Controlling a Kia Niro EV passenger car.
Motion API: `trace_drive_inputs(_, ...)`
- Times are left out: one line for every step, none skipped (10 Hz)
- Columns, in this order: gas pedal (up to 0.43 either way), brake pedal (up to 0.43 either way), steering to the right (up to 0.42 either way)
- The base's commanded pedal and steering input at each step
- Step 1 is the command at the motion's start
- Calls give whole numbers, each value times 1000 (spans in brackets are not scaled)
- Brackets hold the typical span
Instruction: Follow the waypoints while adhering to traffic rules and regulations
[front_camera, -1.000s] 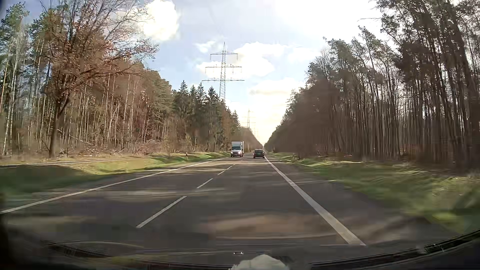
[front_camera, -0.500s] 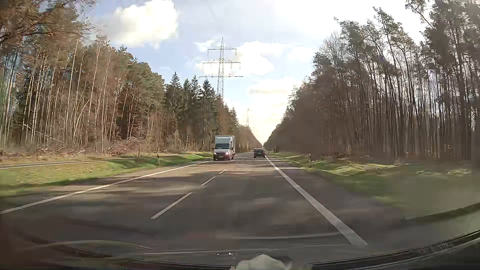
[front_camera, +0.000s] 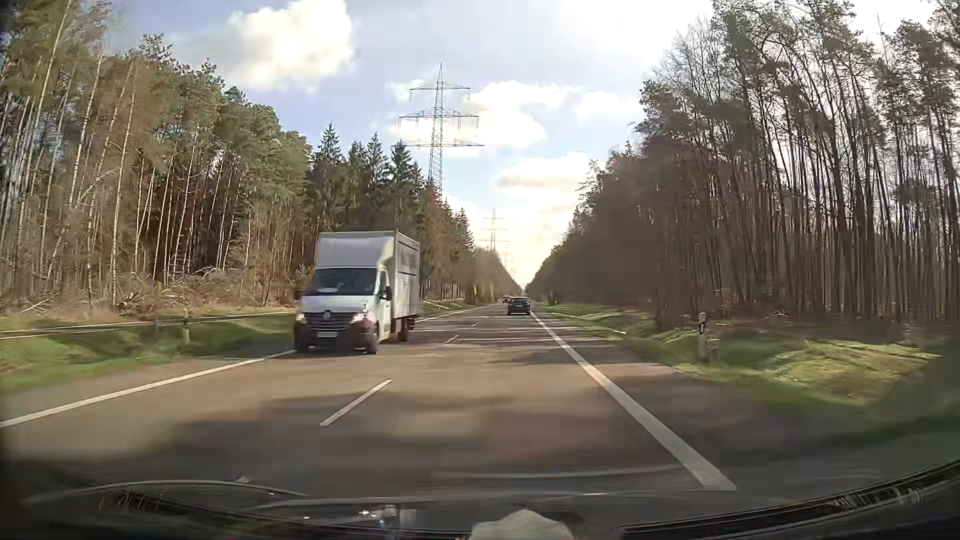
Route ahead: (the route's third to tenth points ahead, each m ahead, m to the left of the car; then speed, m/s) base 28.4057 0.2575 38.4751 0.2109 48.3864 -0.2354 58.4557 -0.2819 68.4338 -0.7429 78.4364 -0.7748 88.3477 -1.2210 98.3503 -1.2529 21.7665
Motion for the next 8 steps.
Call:
trace_drive_inputs(228,0,3)
trace_drive_inputs(228,0,2)
trace_drive_inputs(228,0,2)
trace_drive_inputs(220,0,2)
trace_drive_inputs(220,0,2)
trace_drive_inputs(220,0,2)
trace_drive_inputs(209,0,2)
trace_drive_inputs(197,0,2)
